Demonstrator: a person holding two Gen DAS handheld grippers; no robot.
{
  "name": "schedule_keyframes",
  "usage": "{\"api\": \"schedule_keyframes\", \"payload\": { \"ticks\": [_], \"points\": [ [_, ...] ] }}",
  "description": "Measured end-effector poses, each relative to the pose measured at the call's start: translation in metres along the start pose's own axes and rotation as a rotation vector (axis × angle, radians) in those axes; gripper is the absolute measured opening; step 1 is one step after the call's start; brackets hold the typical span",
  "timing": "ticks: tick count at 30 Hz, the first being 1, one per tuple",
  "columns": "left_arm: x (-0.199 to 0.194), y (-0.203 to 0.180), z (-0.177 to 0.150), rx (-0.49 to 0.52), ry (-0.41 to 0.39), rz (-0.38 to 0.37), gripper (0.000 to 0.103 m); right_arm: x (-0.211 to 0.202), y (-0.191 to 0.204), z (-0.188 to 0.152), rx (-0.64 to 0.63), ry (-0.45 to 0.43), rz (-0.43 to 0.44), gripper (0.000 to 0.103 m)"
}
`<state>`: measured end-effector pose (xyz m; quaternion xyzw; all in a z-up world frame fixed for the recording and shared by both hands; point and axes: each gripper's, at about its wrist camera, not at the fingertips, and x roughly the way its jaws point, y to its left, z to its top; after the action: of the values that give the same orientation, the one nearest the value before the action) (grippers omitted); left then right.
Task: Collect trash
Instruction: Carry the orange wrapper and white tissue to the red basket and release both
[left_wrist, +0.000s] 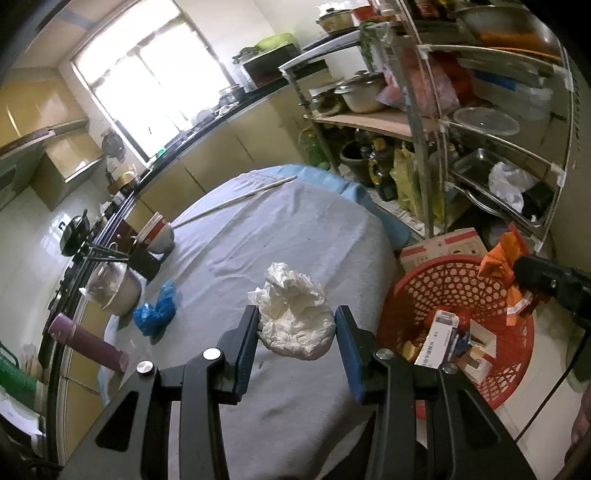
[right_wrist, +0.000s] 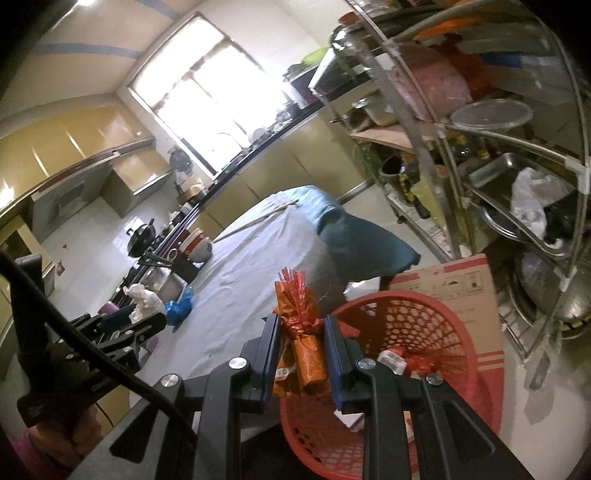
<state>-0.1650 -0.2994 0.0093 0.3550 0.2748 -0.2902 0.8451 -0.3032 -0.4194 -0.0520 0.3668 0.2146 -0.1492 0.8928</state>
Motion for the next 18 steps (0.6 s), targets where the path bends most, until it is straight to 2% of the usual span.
{"api": "schedule_keyframes", "payload": {
  "ticks": [7,18],
  "points": [
    [0.001,-0.017,0.004,0.030,0.003,-0.037,0.044,-0.010,-0.022,0.001,0.039,-0.011,-0.033,0.025],
    [0.003,-0.033,0.005,0.062,0.012,-0.064,0.044,-0.011,-0.028,0.000,0.056,-0.009,-0.048,0.025]
  ]
}}
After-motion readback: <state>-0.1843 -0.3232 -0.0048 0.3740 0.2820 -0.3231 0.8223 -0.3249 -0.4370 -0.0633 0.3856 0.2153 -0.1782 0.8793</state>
